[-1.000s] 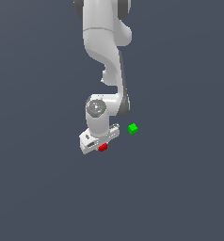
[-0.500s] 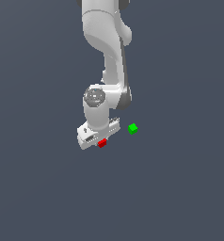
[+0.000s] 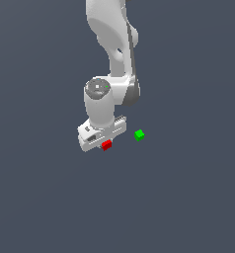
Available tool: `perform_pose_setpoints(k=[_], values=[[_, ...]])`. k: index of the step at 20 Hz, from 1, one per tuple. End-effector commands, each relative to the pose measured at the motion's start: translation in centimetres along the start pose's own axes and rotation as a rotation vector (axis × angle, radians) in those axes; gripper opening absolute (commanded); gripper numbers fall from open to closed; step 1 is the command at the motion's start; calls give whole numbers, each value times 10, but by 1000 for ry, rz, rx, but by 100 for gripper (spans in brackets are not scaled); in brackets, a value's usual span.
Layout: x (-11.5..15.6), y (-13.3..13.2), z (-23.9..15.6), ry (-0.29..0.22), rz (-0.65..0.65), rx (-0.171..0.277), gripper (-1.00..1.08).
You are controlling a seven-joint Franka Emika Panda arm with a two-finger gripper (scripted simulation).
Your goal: Stack the red cube on top of the green cube.
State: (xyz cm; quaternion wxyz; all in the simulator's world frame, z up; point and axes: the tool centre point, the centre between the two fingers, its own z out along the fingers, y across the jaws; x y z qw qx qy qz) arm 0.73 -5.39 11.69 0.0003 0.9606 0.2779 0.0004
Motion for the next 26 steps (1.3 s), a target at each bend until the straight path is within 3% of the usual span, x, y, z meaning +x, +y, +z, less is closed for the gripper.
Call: perform_pose_setpoints(k=[1, 7, 13, 26], values=[[0, 0, -3, -1, 0, 1, -100], [0, -6, 0, 0, 0, 0, -100], [-1, -33, 7, 0, 0, 0, -100], [-1, -152, 40, 0, 0, 1, -100]])
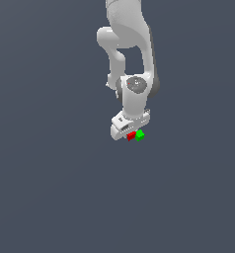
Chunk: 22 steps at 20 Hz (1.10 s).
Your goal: Stack the red cube on top of the green cube.
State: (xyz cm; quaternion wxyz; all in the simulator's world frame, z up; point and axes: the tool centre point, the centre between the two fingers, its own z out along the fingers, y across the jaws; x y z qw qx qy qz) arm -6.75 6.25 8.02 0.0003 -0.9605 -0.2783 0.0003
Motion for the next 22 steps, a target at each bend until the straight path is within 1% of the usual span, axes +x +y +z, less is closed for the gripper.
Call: perform_pose_setpoints(k=[1, 4, 7, 10, 13, 14, 22], values=[[0, -22, 6, 1, 1, 0, -100], [1, -42, 11, 1, 1, 0, -100], [2, -56, 15, 1, 1, 0, -100], [3, -64, 18, 1, 1, 0, -100], [3, -66, 19, 0, 1, -1, -100], [3, -66, 19, 0, 1, -1, 100], [3, -66, 19, 0, 1, -1, 100]])
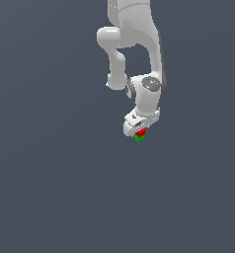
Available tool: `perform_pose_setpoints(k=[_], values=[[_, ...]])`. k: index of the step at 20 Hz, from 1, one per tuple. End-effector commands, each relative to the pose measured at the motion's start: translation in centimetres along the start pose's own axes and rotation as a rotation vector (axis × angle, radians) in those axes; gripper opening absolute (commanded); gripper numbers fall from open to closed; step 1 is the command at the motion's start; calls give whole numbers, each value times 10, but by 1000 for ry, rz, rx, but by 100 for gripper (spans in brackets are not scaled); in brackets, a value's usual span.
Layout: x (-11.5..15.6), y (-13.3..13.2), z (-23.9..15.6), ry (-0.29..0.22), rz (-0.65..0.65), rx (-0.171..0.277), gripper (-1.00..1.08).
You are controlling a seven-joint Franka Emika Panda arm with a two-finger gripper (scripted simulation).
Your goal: Stack the red cube on top of the green cube.
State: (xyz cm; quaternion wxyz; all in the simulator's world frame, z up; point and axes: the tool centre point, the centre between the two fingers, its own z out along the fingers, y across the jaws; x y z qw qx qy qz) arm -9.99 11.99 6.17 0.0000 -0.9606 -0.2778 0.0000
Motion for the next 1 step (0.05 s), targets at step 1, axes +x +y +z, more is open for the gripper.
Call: perform_pose_setpoints(k=[1], values=[[0, 0, 0, 0, 0, 0, 100]])
